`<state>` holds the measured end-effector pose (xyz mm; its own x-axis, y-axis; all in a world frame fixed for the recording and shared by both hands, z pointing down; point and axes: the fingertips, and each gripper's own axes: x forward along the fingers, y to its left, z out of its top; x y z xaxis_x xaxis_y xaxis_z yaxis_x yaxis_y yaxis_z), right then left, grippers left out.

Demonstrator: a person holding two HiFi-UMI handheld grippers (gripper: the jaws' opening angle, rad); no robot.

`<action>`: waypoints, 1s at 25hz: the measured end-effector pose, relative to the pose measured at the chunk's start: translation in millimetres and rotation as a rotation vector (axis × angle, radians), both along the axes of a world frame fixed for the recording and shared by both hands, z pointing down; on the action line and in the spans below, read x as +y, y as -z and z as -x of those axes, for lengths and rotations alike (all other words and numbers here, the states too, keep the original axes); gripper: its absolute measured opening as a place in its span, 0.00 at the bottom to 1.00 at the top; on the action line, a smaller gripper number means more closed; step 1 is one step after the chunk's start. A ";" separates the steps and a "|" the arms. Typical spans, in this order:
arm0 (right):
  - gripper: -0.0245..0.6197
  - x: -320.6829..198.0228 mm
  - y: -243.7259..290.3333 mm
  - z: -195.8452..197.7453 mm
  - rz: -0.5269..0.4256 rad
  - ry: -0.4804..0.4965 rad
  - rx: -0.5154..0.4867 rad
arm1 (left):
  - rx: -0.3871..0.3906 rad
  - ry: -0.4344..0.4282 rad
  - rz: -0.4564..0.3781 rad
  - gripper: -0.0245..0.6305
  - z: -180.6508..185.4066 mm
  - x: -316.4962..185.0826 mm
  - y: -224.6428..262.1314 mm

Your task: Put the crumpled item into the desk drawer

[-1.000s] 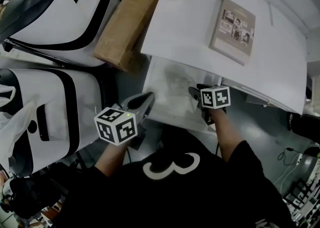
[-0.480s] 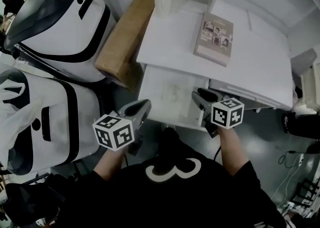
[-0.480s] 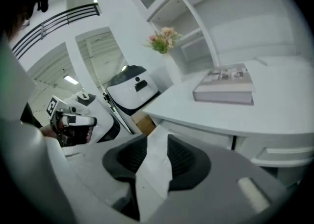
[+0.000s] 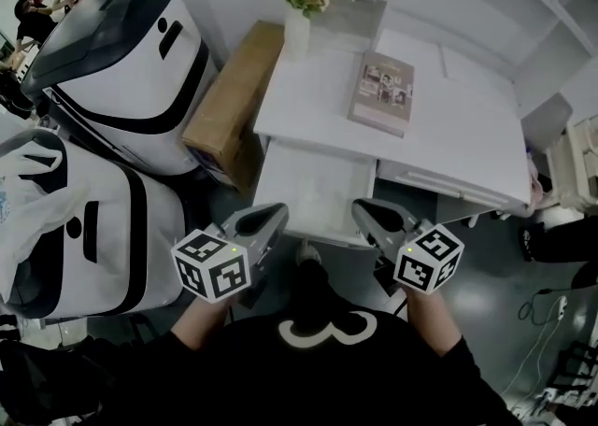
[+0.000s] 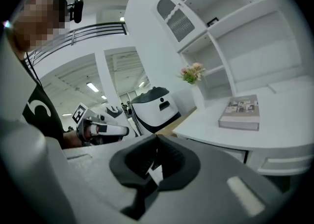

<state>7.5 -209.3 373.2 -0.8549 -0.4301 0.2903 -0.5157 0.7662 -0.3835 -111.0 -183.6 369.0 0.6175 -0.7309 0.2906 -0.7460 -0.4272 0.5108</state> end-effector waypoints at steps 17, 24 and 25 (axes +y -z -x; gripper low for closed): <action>0.04 41.5 46.9 -3.1 -0.117 0.039 -0.037 | -0.063 -0.062 -0.106 0.05 -29.8 31.9 45.7; 0.04 45.5 40.2 -2.8 -0.096 0.043 -0.044 | -0.071 -0.073 -0.095 0.05 -33.4 33.5 39.5; 0.04 45.3 38.9 -3.3 -0.093 0.042 -0.044 | -0.071 -0.075 -0.094 0.05 -34.1 32.9 38.5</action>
<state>10.9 -164.0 334.3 -0.8837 -0.4173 0.2122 -0.4668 0.8200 -0.3312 -76.9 -150.7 330.6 0.6515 -0.7097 0.2682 -0.7433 -0.5261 0.4132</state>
